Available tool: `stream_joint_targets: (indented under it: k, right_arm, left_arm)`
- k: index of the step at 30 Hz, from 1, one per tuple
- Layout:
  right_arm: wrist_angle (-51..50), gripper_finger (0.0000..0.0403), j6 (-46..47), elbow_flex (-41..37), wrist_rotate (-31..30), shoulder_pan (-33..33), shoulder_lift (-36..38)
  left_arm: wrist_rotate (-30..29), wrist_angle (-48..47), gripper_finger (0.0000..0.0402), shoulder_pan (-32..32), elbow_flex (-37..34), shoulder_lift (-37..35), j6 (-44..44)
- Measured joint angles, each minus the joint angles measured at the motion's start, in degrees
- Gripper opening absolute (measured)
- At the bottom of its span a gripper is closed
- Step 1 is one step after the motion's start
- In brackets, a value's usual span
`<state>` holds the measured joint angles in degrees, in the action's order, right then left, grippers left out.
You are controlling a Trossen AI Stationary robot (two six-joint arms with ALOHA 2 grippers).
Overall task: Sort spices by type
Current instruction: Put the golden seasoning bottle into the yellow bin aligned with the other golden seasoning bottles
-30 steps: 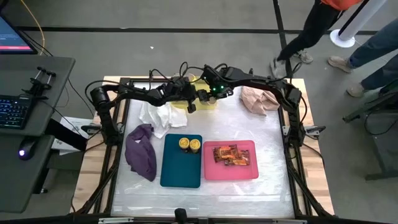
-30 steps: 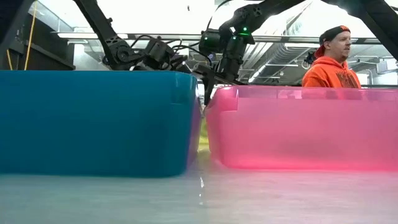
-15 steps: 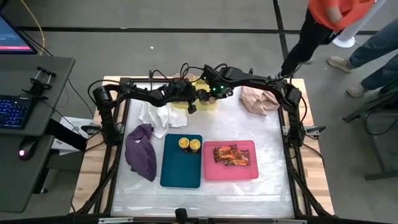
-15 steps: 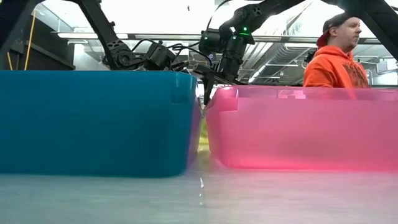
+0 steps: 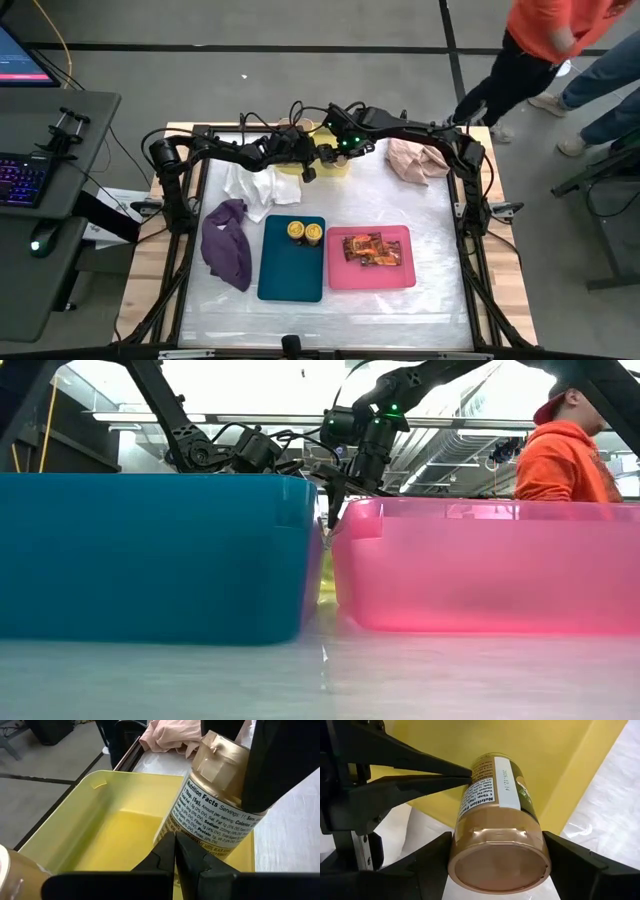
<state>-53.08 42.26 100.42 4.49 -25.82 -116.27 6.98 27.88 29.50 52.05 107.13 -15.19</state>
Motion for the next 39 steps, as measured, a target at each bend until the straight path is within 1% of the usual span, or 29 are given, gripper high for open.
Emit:
stream_joint_targets:
  k: [6, 12, 16, 21, 24, 32, 35, 39]
  right_arm:
    - [0.09, 0.0278, -2.37, 0.00, -0.02, 0.00, 0.00]
    - [-0.28, 0.0278, -2.87, -0.11, -0.52, -0.06, -0.11]
    - [-0.21, 0.0278, -2.89, -0.11, -1.27, -0.07, -0.11]
    - [0.08, 0.0280, -3.58, -0.11, -1.27, -0.07, -0.11]
    - [0.45, 0.0293, -4.18, -0.11, -2.02, -0.07, -0.11]
    - [1.05, 0.0348, -4.22, 0.02, -4.26, -0.04, -0.09]
    - [1.08, 0.0356, -3.55, 0.02, -4.26, -0.22, -0.09]
    - [1.98, 0.0357, -4.22, 0.02, -4.57, -0.90, -0.09]
  left_arm:
    - [0.02, 0.07, 0.0000, -0.01, 0.02, 0.02, 0.03]
    - [0.12, 3.32, 0.0000, -0.90, 0.02, 2.87, 0.21]
    - [-0.70, 4.38, 0.0000, -1.22, 0.02, 3.08, 2.49]
    - [-0.98, 5.33, 0.0000, -1.22, 0.02, 3.08, 1.18]
    - [-1.10, 4.75, 0.0000, -1.22, 0.02, 3.08, 1.47]
    - [-1.06, 5.03, 0.0000, -1.29, 0.02, 3.08, 1.49]
    - [-2.57, 5.03, 0.0000, -1.24, 0.02, 3.08, 0.74]
    - [-5.76, 4.82, 0.0000, -0.40, 0.02, 1.65, -1.85]
